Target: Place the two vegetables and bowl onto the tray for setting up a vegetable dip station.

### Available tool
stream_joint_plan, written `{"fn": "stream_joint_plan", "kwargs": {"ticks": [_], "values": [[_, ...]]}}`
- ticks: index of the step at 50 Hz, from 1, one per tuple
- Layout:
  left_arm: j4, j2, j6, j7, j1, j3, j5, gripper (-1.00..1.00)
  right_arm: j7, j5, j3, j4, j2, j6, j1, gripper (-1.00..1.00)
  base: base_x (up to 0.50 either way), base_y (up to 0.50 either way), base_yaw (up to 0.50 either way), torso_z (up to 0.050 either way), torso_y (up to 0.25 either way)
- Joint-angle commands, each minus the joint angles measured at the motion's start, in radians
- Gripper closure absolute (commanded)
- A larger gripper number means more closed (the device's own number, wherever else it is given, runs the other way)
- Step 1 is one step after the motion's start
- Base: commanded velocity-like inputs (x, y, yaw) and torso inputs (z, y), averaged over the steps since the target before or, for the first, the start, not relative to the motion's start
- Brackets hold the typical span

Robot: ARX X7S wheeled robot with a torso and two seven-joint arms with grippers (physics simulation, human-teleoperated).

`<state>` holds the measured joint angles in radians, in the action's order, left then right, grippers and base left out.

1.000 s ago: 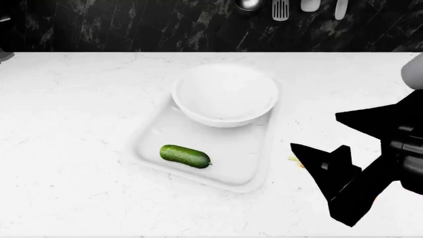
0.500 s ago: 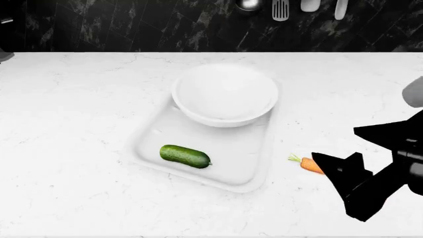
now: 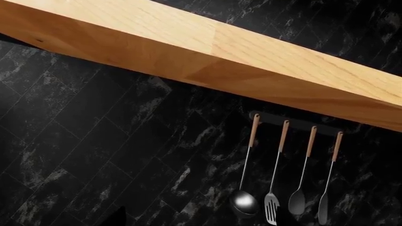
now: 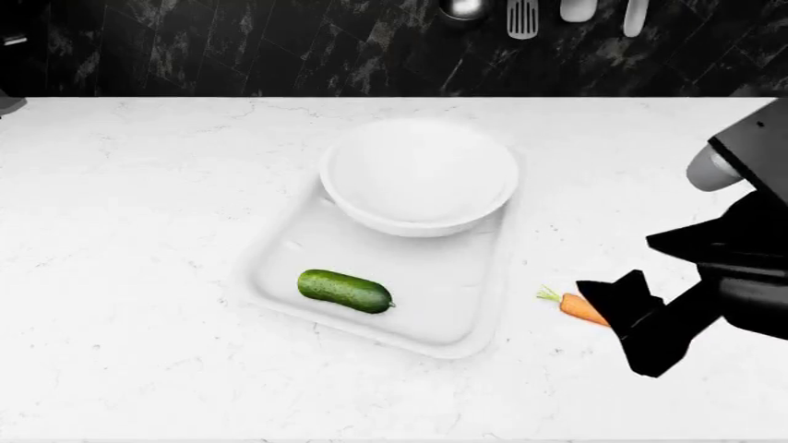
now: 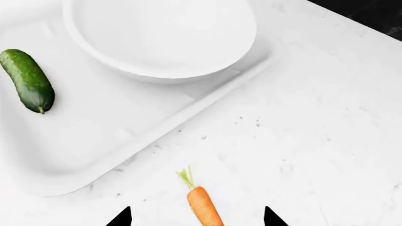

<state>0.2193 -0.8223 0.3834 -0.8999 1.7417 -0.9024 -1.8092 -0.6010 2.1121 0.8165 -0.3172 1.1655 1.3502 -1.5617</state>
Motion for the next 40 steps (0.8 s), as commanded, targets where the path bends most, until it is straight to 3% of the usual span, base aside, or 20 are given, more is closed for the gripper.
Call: {"fn": "stream_joint_plan", "kwargs": {"ticks": [1,13,24,40], "values": [[-0.002,0.003,0.001,0.0,-0.002,0.001,0.001,-1.0,0.046,-0.062,0.018,0.047,-0.038,0.051,0.001,-1.0,0.0,0.0,0.0,0.0,0.0],[-0.004,0.005,0.005,-0.001,-0.001,0.003,0.0,-1.0,0.105,-0.138,0.034,0.087,-0.079,0.08,0.011,-1.0,0.0,0.0,0.0,0.0,0.0],[0.002,0.005,0.006,-0.003,-0.001,0.007,-0.001,-1.0,0.128,-0.167,0.039,0.073,-0.031,0.061,0.06,-1.0,0.0,0.0,0.0,0.0,0.0],[0.002,0.006,0.007,-0.002,-0.005,0.009,0.003,-1.0,0.178,-0.239,0.058,0.075,-0.065,0.045,0.102,-1.0,0.0,0.0,0.0,0.0,0.0]]}}
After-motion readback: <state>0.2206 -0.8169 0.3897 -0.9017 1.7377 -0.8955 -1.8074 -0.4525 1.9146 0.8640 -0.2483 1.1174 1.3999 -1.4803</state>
